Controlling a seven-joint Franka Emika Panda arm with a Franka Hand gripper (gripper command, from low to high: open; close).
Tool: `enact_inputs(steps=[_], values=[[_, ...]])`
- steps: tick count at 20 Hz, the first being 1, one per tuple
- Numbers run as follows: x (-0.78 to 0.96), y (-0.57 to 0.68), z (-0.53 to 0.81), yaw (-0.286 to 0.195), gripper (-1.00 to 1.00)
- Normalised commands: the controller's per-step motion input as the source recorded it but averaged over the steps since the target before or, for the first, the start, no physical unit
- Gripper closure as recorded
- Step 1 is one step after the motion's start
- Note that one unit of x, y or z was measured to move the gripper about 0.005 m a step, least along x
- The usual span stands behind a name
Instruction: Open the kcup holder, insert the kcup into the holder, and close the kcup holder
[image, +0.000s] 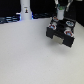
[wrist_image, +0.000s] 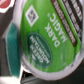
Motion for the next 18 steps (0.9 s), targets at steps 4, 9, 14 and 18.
enact_inputs(steps=[4, 9, 14, 18], values=[[0.36, 0.34, -0.01, 0.01, 1.0], [0.15, 0.2, -0.09, 0.012, 1.0], [0.05, 0.13, -0.17, 0.017, 1.0], [0.05, 0.03, -0.12, 0.007, 1.0]])
